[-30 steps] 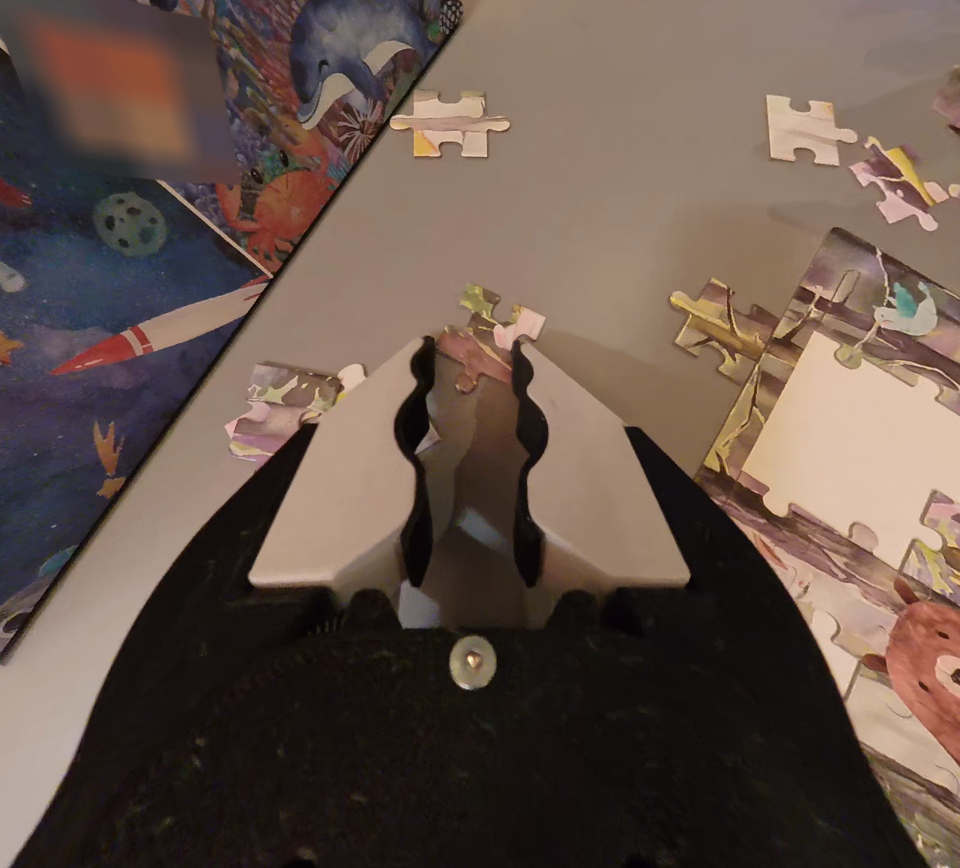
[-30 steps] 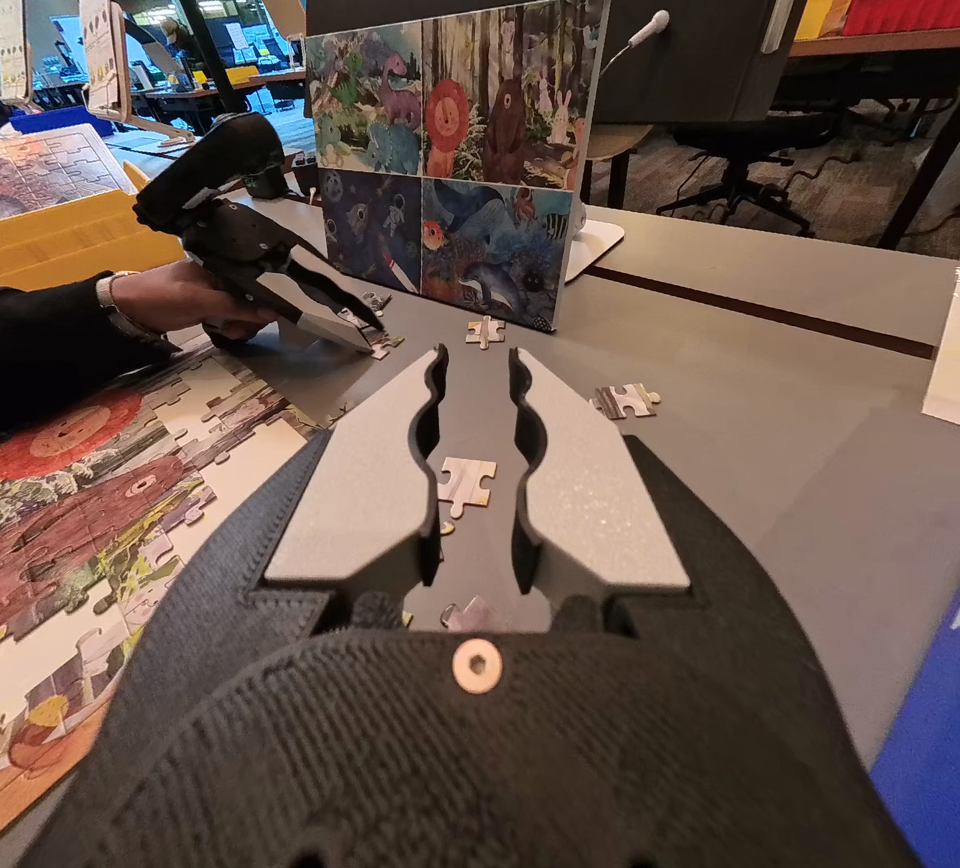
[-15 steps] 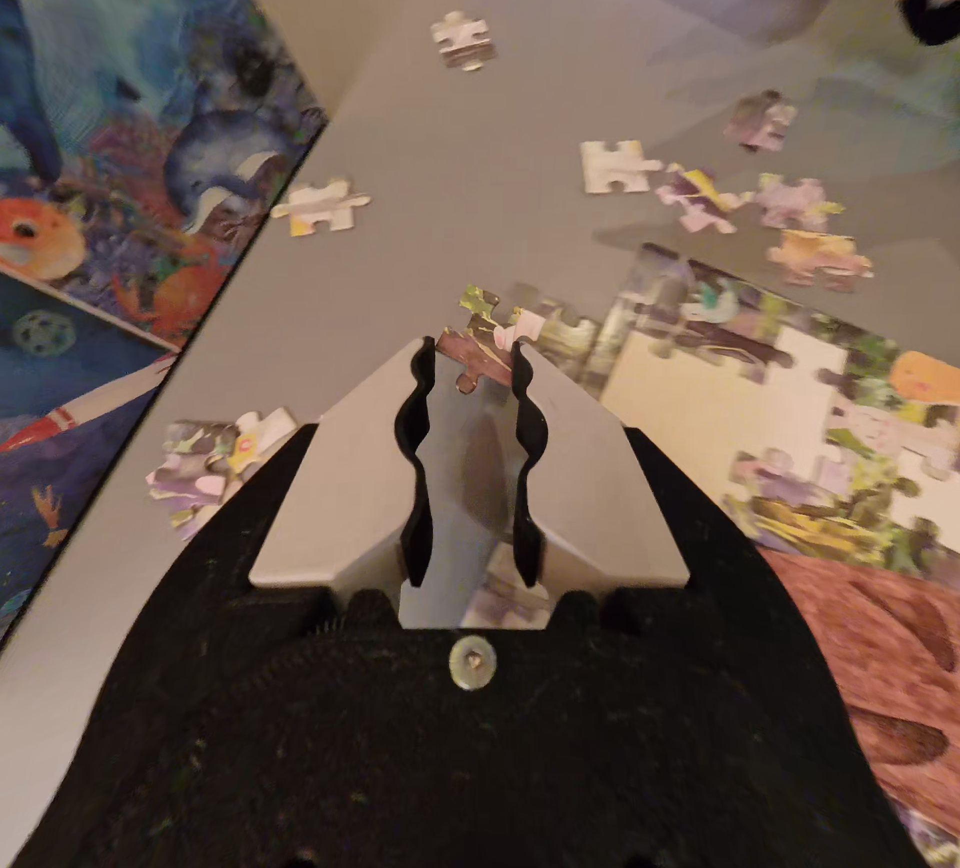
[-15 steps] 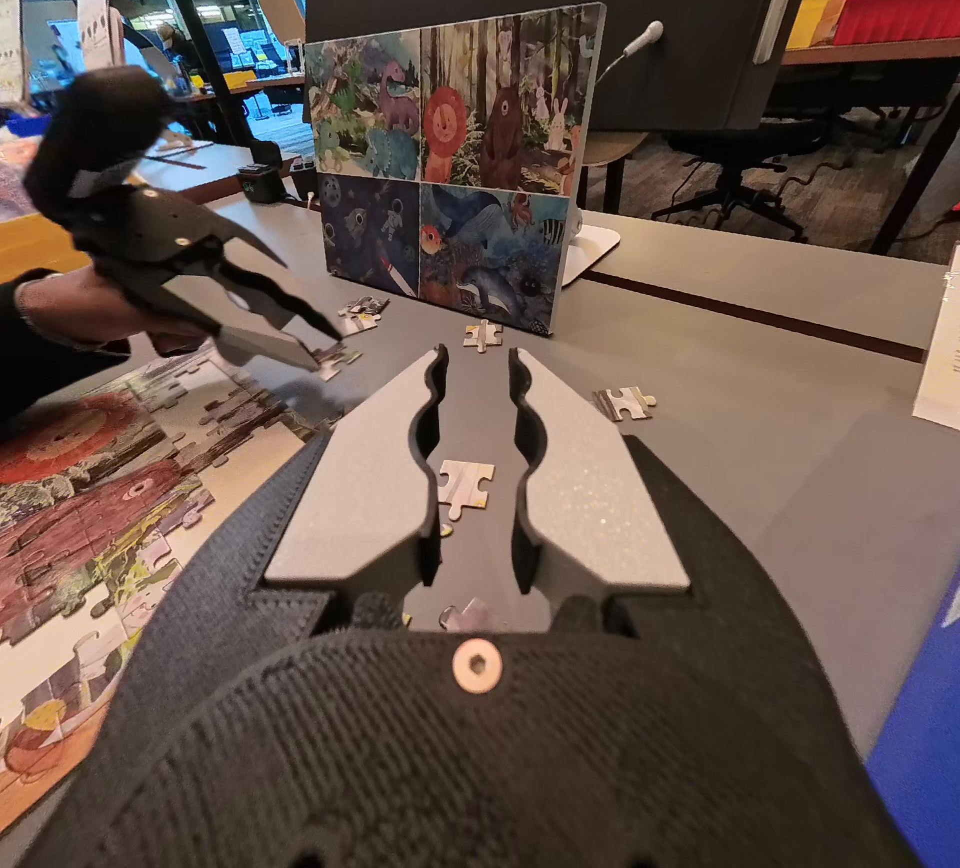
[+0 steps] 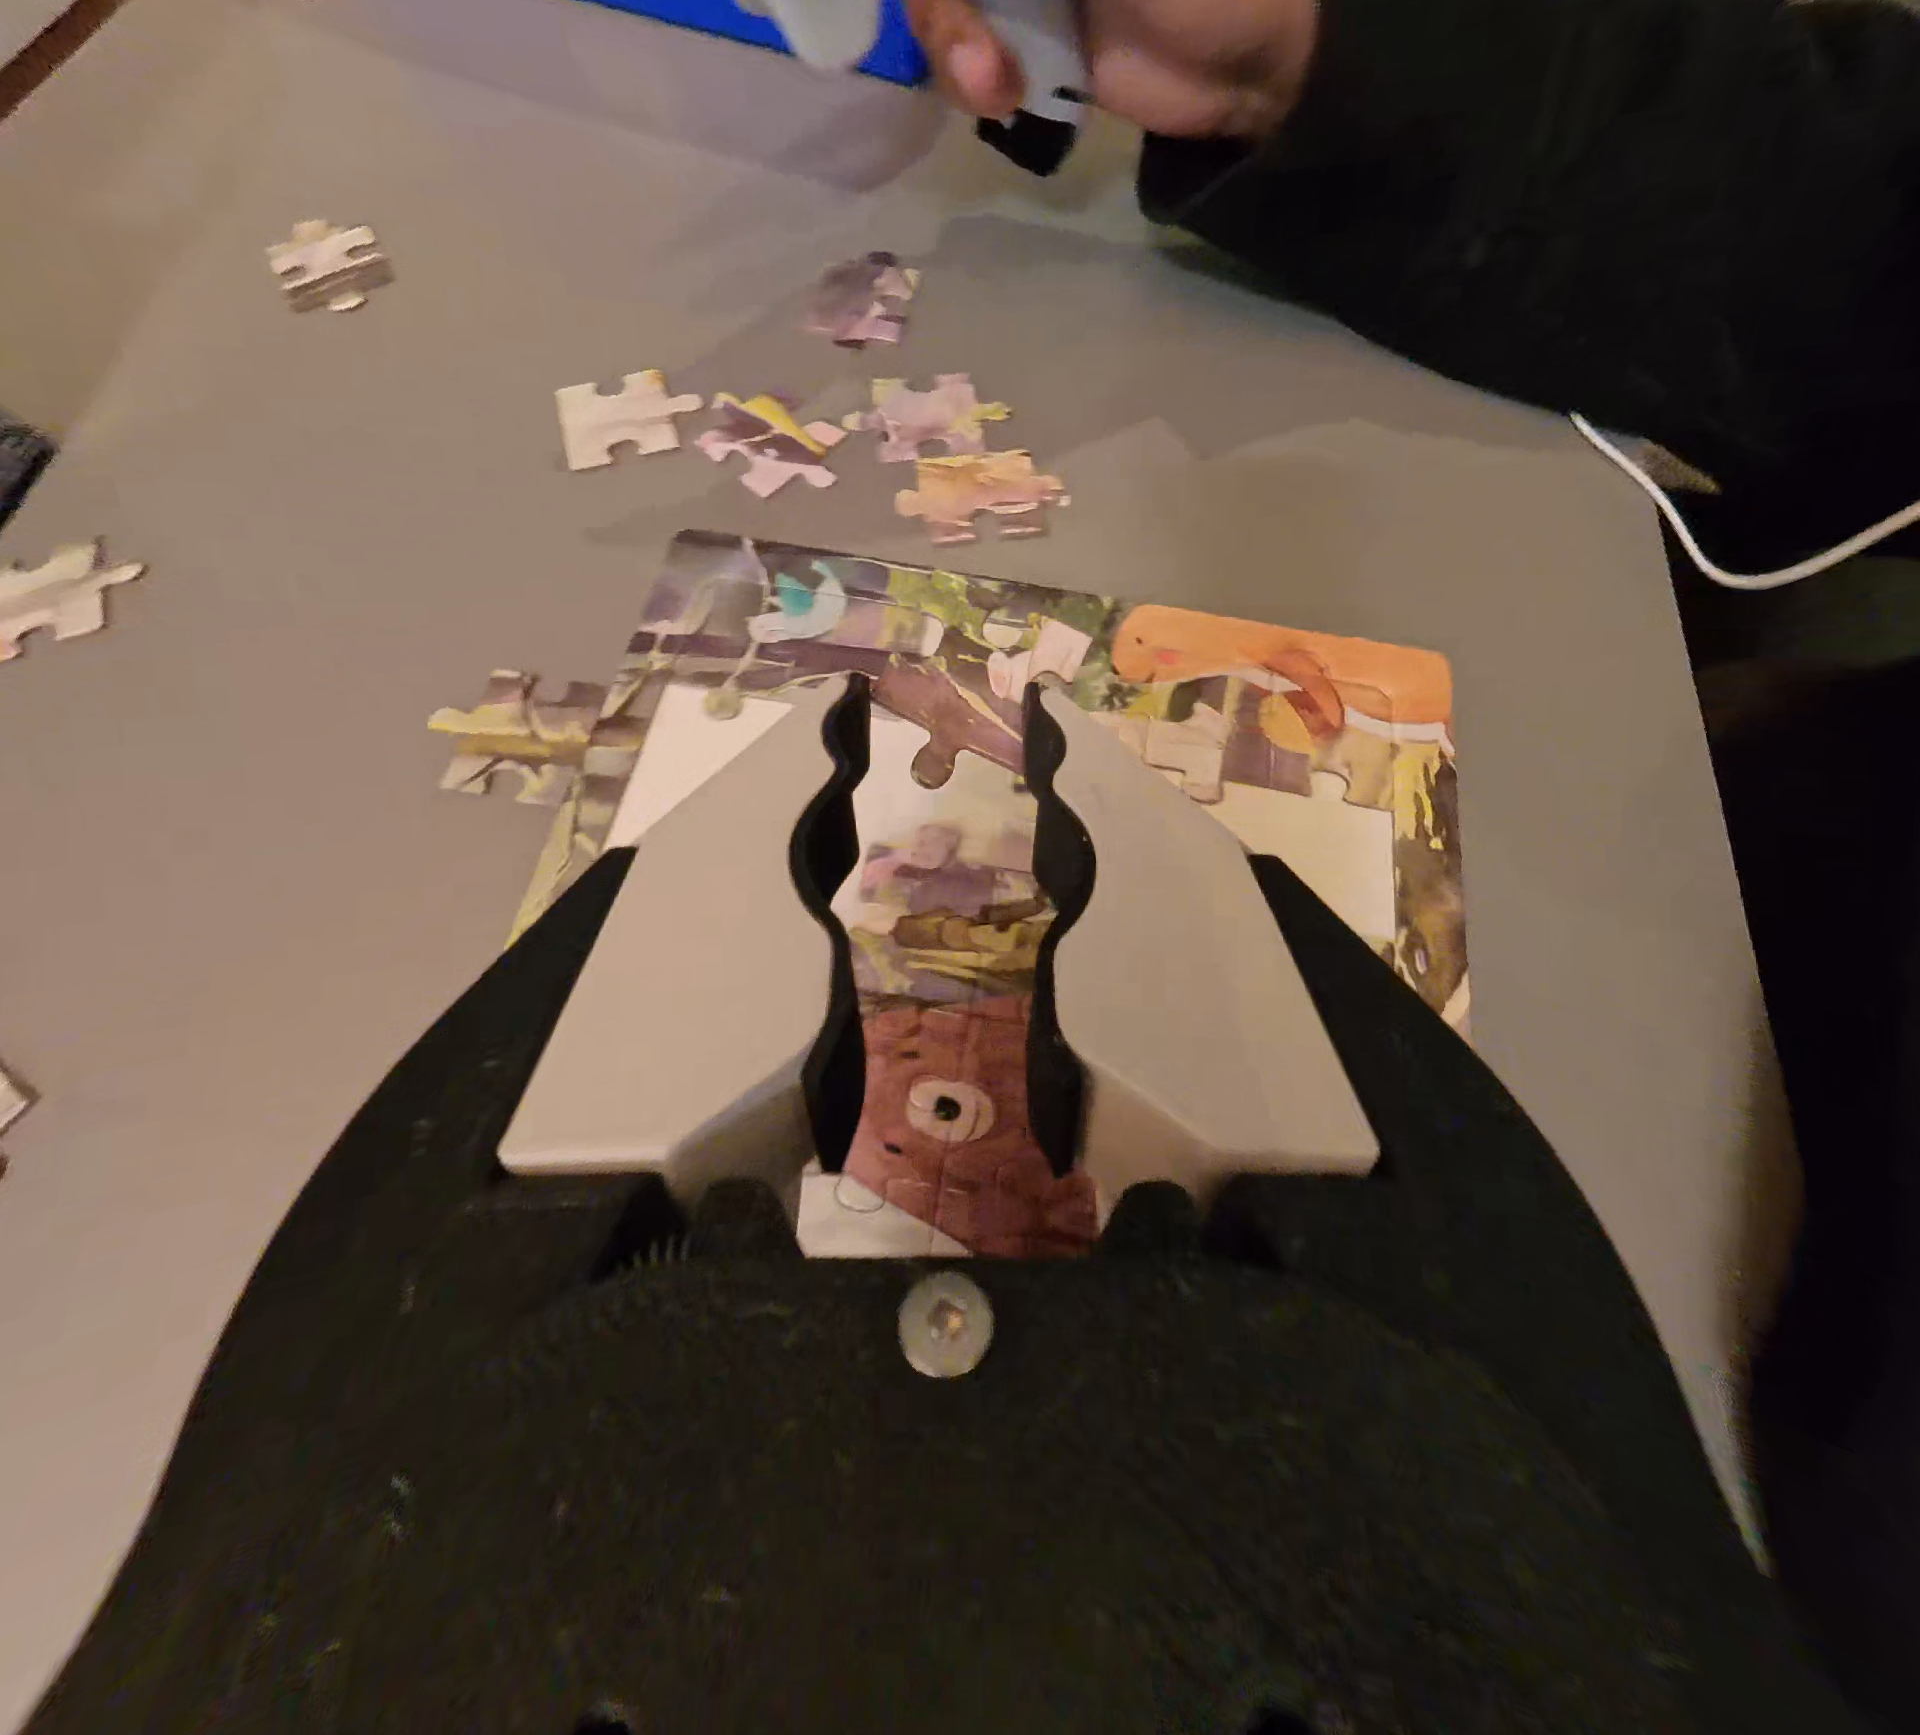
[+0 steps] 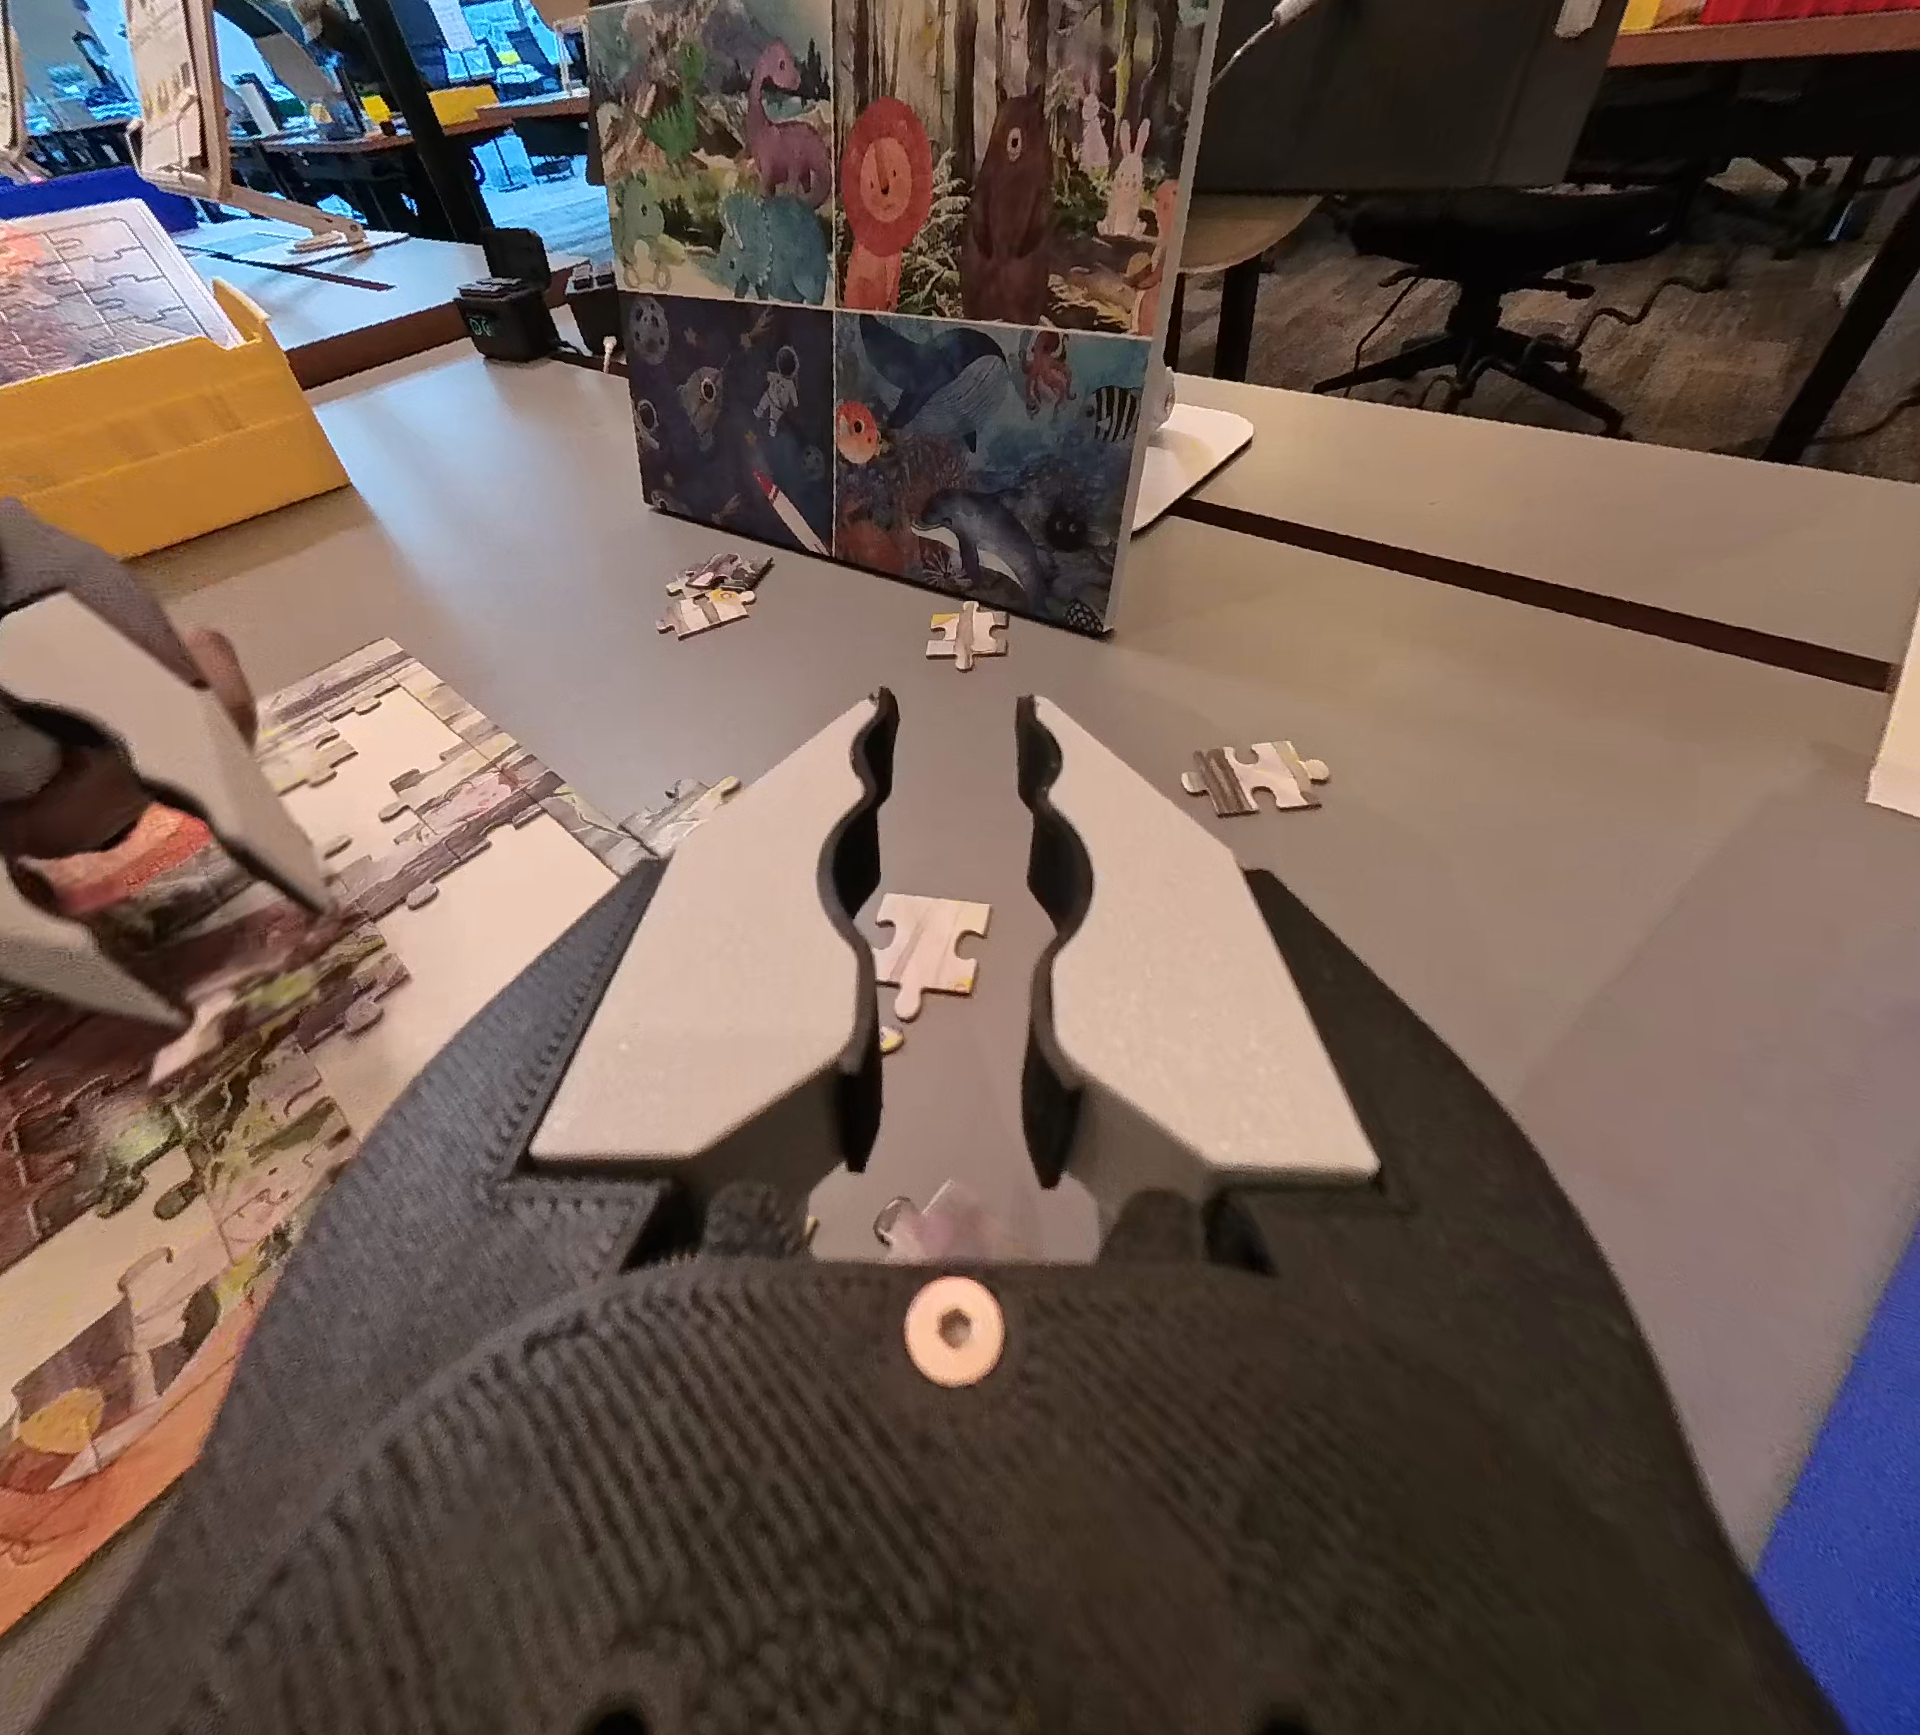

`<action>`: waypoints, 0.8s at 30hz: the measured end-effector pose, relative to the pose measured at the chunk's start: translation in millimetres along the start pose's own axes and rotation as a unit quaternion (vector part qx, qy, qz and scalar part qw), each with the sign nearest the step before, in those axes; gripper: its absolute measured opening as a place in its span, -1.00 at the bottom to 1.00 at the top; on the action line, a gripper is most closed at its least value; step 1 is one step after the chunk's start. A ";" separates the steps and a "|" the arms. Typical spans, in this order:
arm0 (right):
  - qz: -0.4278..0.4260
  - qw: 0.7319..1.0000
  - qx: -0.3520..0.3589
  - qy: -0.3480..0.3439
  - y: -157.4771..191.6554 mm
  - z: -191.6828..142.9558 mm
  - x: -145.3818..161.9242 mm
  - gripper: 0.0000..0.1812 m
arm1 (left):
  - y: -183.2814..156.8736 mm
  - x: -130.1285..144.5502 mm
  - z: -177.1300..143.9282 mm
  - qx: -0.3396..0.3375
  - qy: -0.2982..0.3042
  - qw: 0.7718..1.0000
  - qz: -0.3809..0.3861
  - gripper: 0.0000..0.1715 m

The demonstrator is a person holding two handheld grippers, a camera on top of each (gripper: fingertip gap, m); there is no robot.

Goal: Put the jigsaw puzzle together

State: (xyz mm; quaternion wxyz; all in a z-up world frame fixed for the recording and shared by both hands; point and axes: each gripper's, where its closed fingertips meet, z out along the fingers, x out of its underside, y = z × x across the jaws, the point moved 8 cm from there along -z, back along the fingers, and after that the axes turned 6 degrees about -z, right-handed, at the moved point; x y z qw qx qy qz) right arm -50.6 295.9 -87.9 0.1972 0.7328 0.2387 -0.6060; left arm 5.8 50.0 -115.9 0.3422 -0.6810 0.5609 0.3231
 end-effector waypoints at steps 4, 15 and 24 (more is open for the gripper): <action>0.004 1.000 0.003 0.000 -2.5 -1.0 0.5 -0.76 | -12.4 7.5 10.7 0.024 0.037 0.999 0.025 -0.68; 0.002 1.000 -0.003 0.002 -0.4 0.1 0.5 -0.76 | -20.4 16.4 16.1 0.048 0.075 0.995 0.049 -0.68; 0.002 1.000 -0.004 0.002 -0.4 -0.2 0.1 -0.76 | -23.3 19.8 16.5 0.041 0.090 0.993 0.057 -0.67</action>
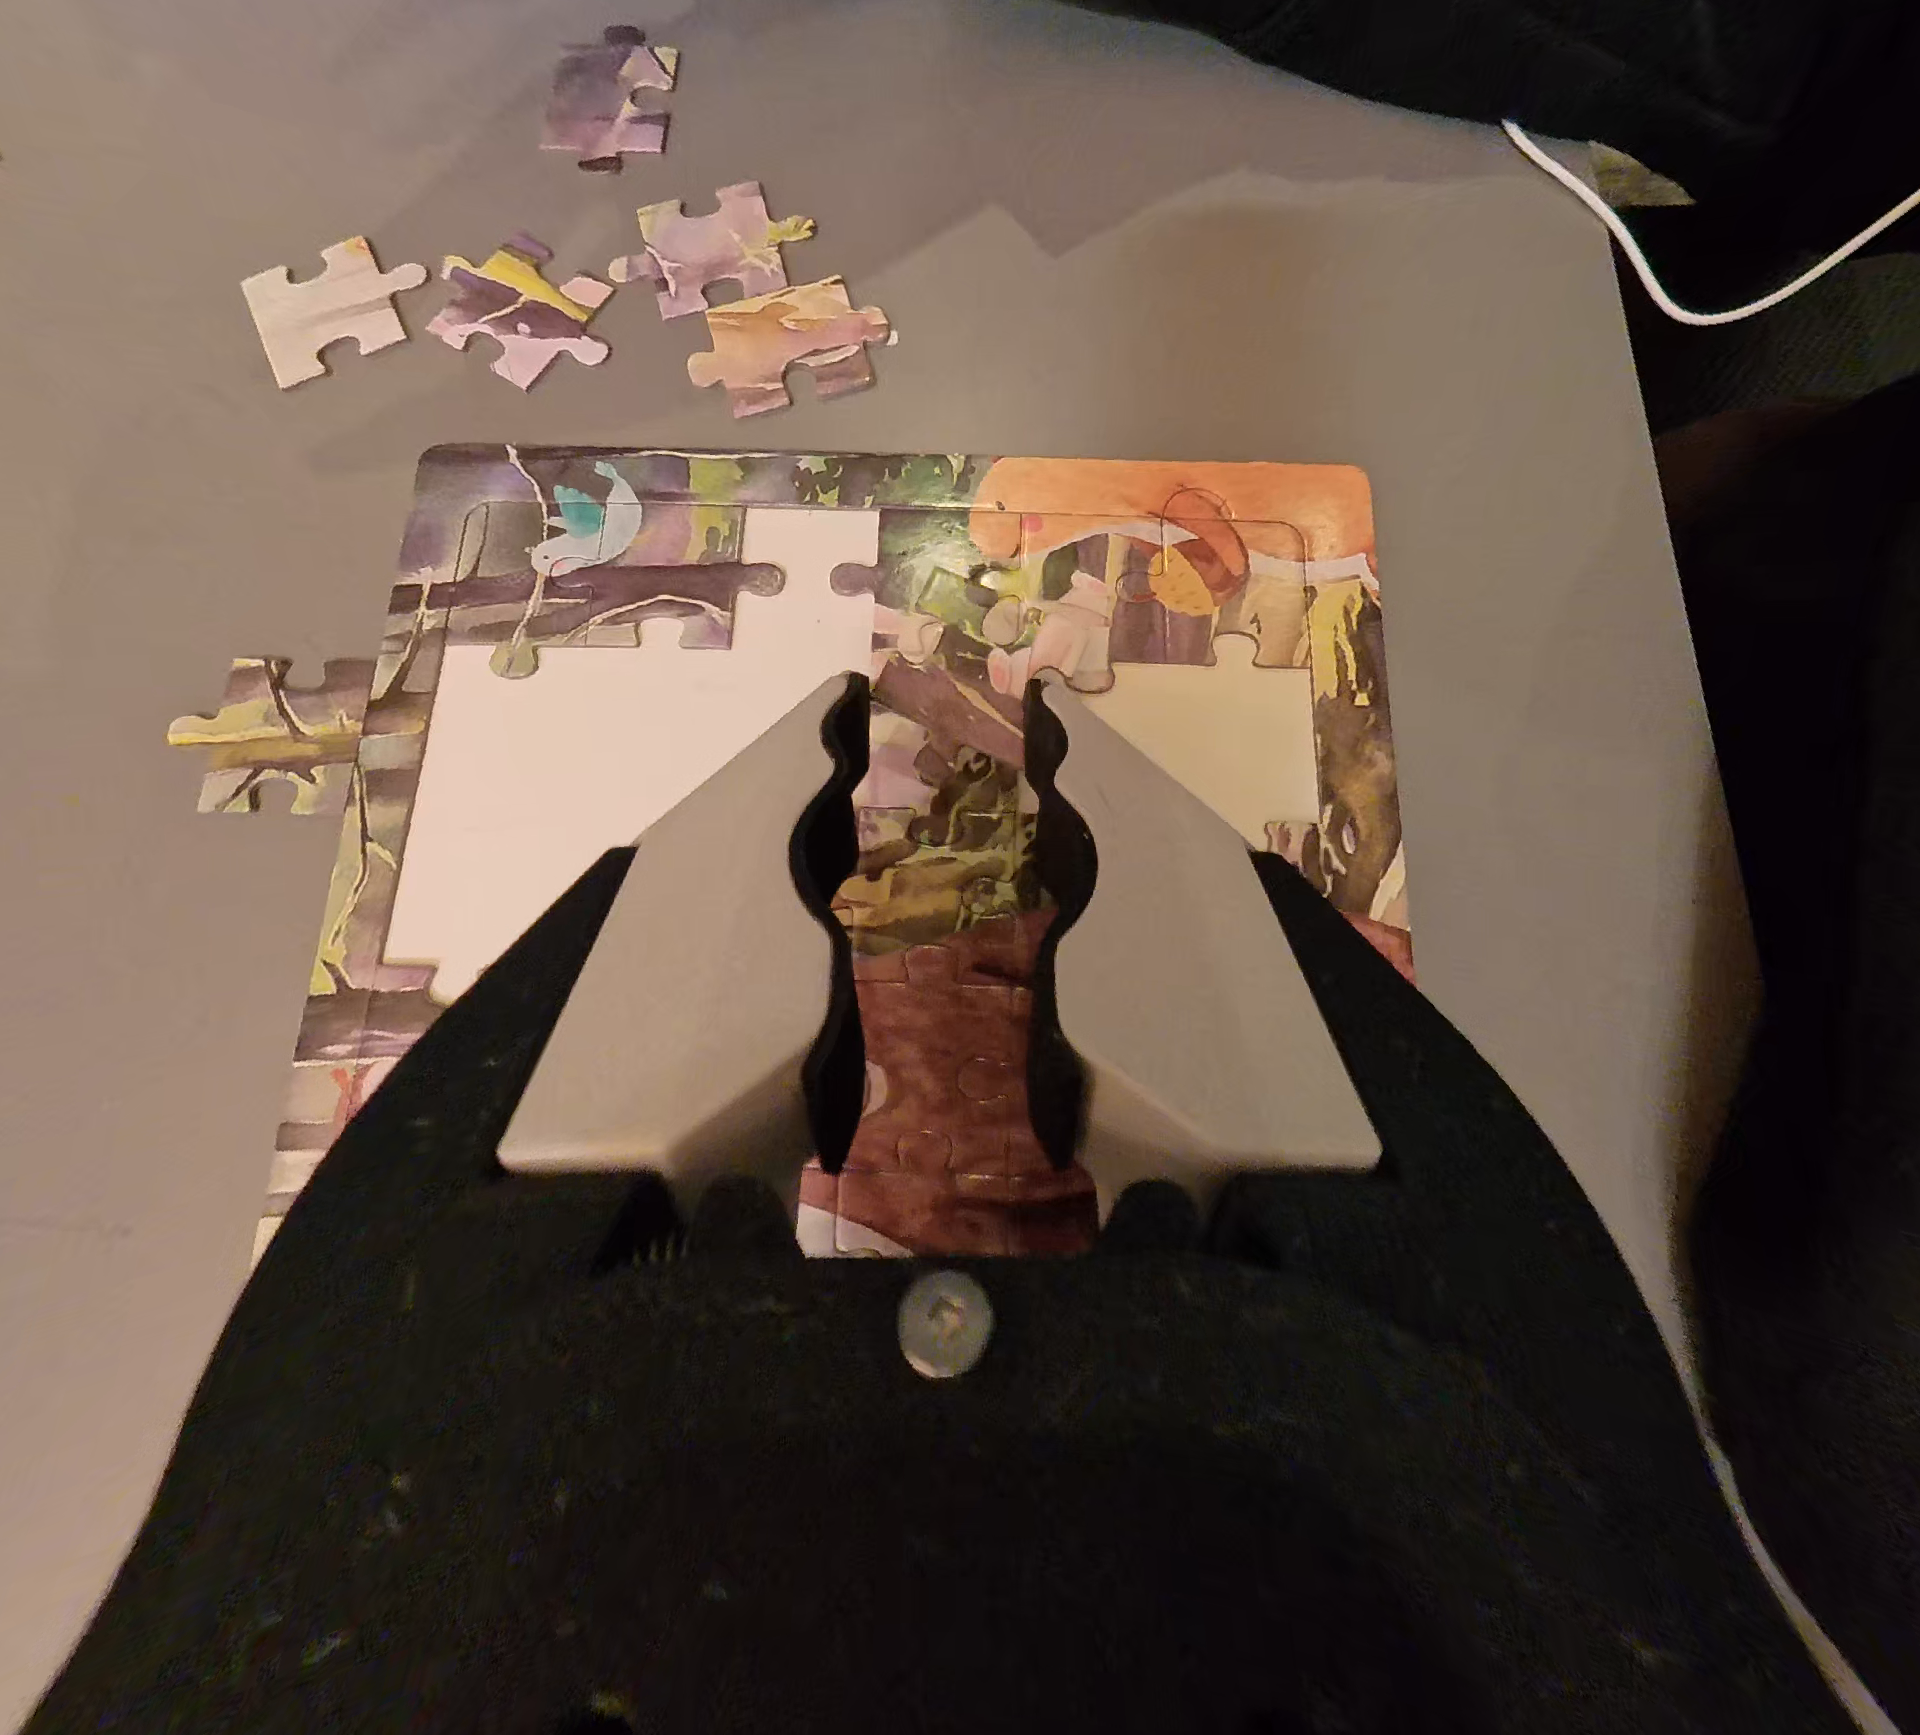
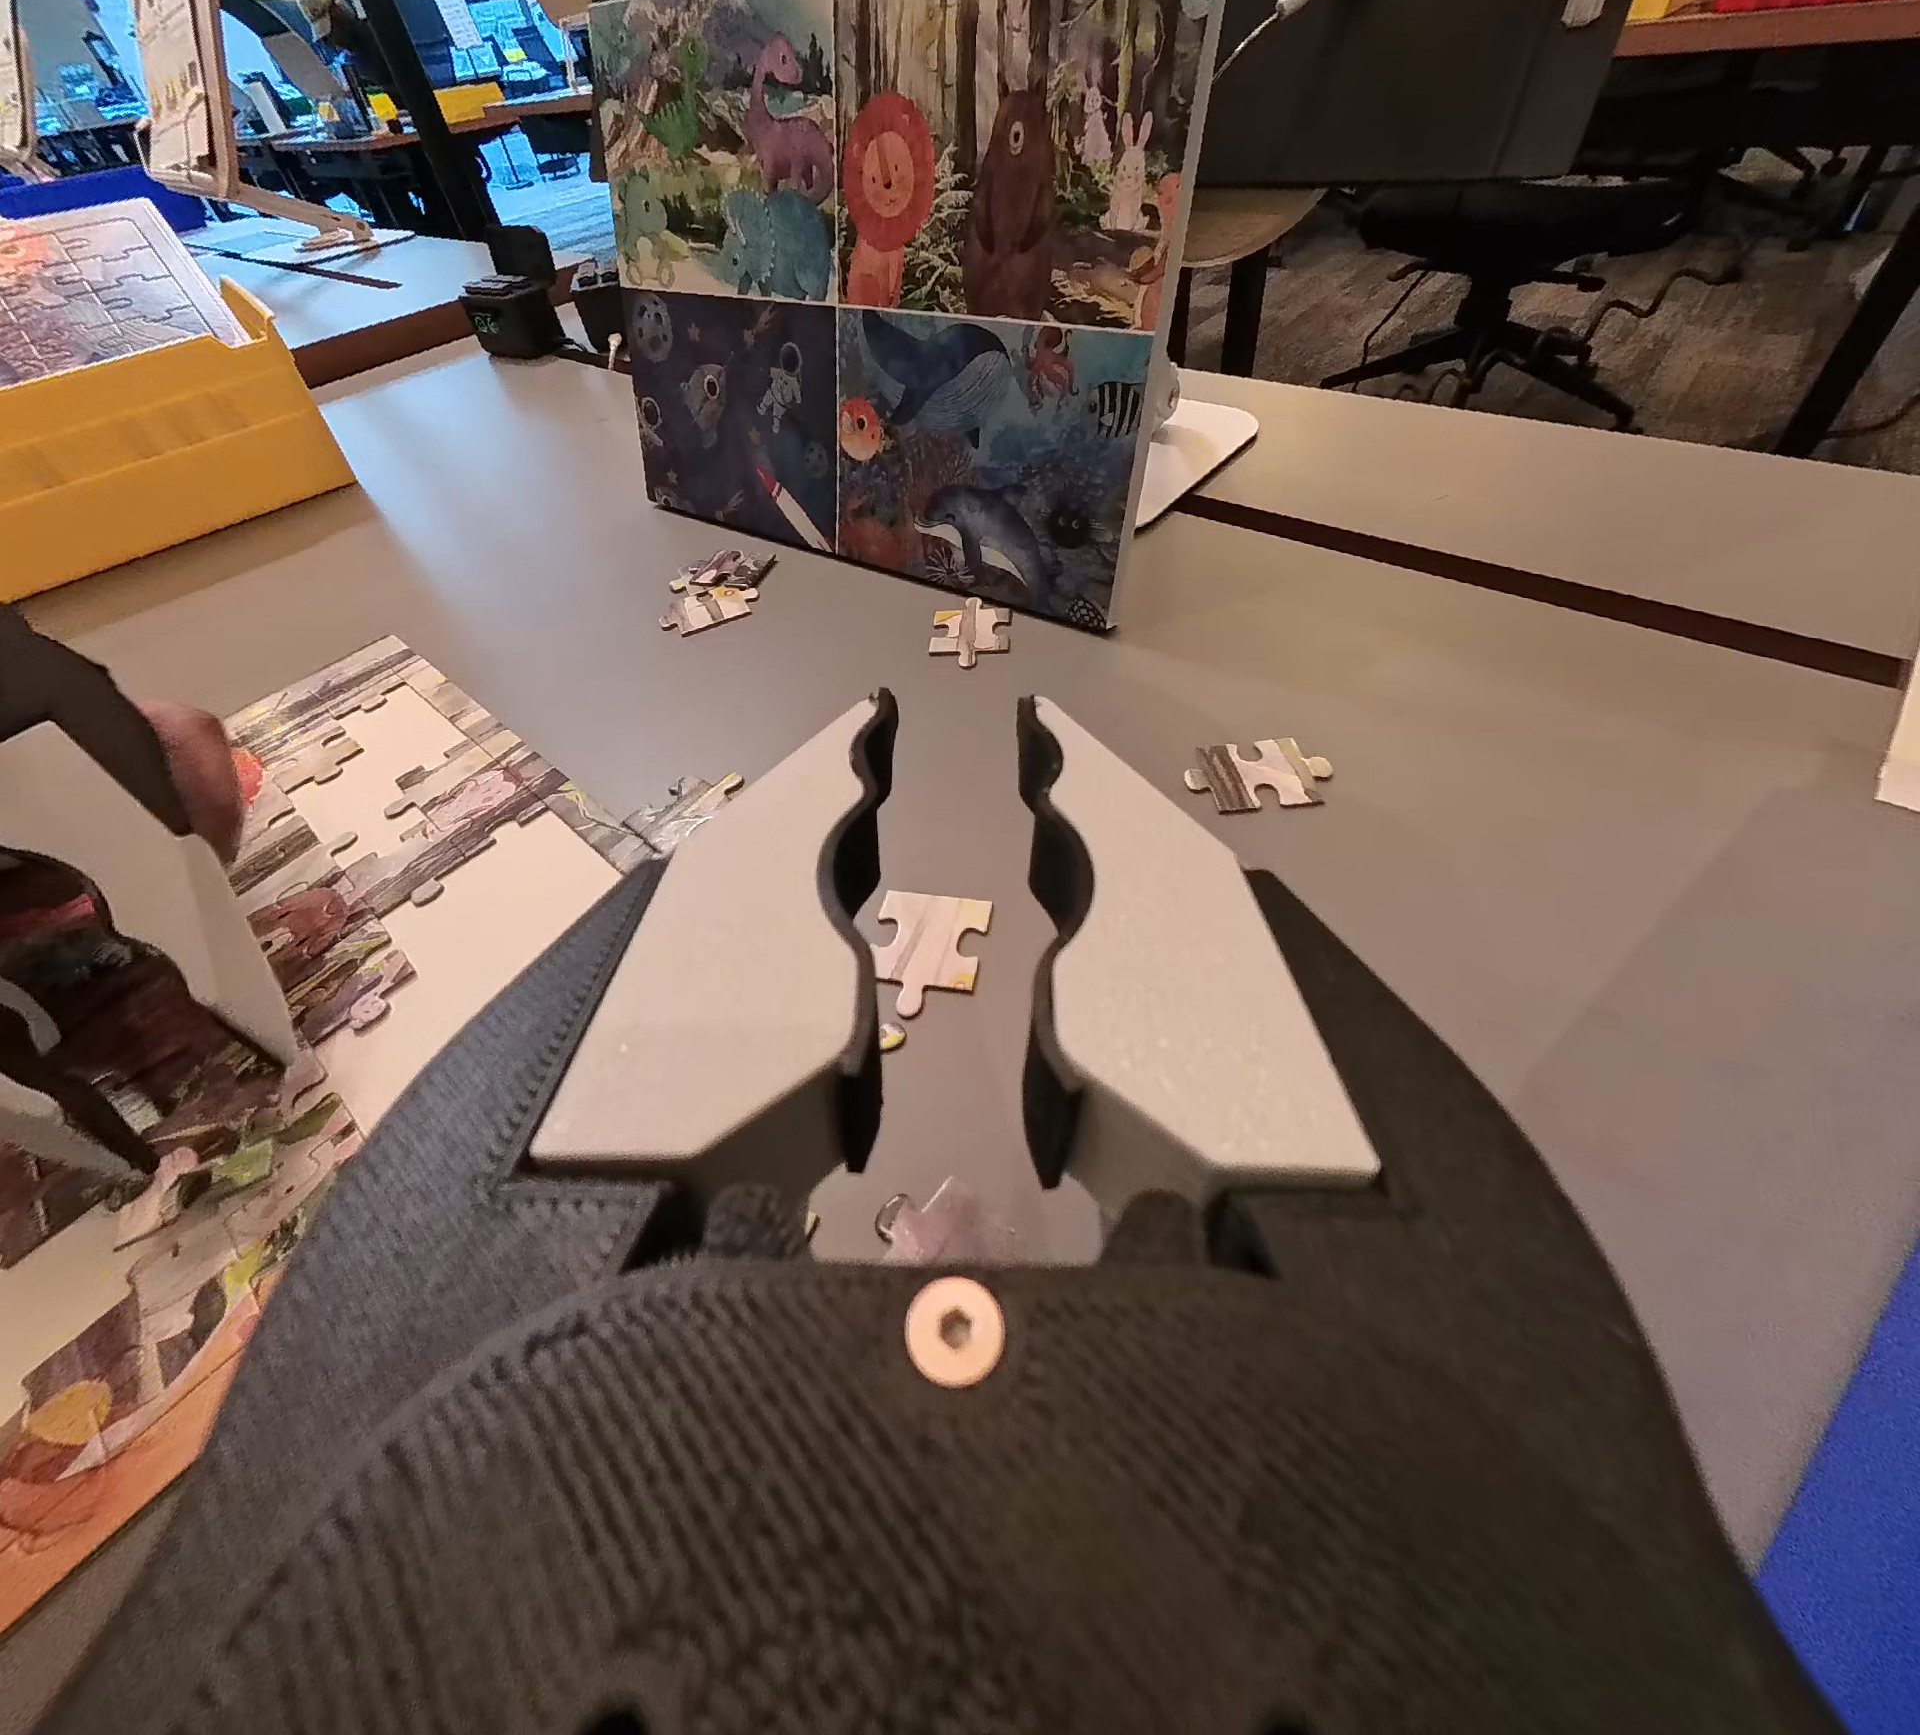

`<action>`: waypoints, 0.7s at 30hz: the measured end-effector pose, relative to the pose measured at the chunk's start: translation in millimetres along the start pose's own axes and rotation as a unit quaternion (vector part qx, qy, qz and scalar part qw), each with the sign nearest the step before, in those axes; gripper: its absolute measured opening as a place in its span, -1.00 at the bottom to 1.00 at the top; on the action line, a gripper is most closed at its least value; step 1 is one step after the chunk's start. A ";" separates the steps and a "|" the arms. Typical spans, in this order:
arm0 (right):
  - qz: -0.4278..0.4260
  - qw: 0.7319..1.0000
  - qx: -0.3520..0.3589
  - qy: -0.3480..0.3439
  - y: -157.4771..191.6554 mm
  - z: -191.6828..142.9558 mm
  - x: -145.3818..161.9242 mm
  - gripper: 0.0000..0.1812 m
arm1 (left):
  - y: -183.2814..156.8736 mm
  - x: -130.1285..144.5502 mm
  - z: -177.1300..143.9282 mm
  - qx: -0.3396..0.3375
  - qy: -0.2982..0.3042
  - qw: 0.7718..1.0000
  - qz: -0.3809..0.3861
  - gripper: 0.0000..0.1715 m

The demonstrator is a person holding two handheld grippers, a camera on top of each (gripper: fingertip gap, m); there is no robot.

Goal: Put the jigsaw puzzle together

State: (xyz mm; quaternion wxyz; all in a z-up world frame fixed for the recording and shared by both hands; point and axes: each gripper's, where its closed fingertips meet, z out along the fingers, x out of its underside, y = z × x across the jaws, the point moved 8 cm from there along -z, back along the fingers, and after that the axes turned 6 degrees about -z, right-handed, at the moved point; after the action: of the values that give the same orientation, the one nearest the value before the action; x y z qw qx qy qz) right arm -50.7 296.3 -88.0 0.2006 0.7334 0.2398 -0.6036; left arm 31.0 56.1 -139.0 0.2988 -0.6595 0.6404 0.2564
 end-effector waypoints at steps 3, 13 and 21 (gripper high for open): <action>-0.001 1.000 0.000 -0.001 0.1 -0.3 -0.5 -0.76 | -3.6 0.5 0.3 -0.003 0.005 1.000 0.002 -0.67; -0.001 1.000 -0.001 -0.001 0.6 -0.1 -0.7 -0.75 | -11.9 5.4 -2.1 -0.016 0.010 1.000 0.010 -0.70; 0.000 1.000 -0.002 -0.004 0.5 -0.9 -1.6 -0.75 | -10.8 9.4 -3.5 0.001 0.013 1.000 0.007 -0.60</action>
State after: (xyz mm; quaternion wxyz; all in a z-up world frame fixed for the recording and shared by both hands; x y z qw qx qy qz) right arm -49.8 296.3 -86.2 0.2029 0.7306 0.2399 -0.6063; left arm 42.1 47.0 -142.6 0.2895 -0.6580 0.6487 0.2496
